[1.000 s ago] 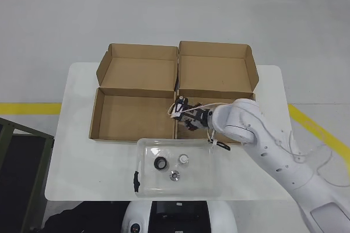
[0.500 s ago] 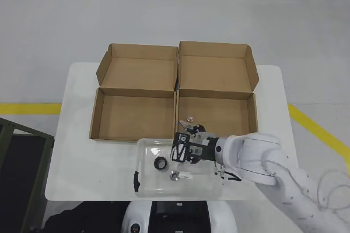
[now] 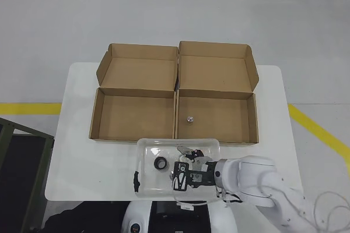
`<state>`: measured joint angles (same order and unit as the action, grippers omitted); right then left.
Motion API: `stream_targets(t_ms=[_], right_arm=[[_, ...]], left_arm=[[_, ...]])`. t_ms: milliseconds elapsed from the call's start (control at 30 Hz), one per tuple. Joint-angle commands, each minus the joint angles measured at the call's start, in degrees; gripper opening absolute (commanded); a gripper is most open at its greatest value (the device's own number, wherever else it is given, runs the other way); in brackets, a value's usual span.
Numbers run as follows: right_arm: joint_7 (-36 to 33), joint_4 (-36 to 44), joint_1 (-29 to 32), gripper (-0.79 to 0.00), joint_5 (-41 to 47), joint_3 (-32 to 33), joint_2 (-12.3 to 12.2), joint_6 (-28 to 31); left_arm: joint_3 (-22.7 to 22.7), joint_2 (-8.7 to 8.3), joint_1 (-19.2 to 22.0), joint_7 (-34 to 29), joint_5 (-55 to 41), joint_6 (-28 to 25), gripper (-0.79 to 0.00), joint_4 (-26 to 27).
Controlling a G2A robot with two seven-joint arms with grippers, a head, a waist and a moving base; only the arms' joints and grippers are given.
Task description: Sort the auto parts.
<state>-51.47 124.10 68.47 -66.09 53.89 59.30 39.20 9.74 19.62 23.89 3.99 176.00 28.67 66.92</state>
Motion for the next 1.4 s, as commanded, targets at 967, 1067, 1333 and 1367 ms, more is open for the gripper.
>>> stream_targets(t_ms=[967, 1067, 1333, 1367], right_arm=[[3.0, -13.1, -4.7, -0.385, 2.0, -3.1, 0.7, 0.8], [3.3, -13.7, -5.1, -0.437, 2.5, -3.4, 0.8, 1.0], [4.4, -14.3, -5.7, -0.730, 3.2, -3.6, 0.9, 1.4], [4.5, -14.2, -5.7, -0.785, 3.2, -3.5, 0.8, 1.3]], left_arm=[[0.0, 0.00, 0.0, 0.0, 0.0, 0.0, 0.000, 0.0], [0.0, 0.00, 0.0, 0.0, 0.0, 0.0, 0.000, 0.0], [0.0, 0.00, 0.0, 0.0, 0.0, 0.0, 0.000, 0.0], [0.0, 0.00, 0.0, 0.0, 0.0, 0.0, 0.000, 0.0]])
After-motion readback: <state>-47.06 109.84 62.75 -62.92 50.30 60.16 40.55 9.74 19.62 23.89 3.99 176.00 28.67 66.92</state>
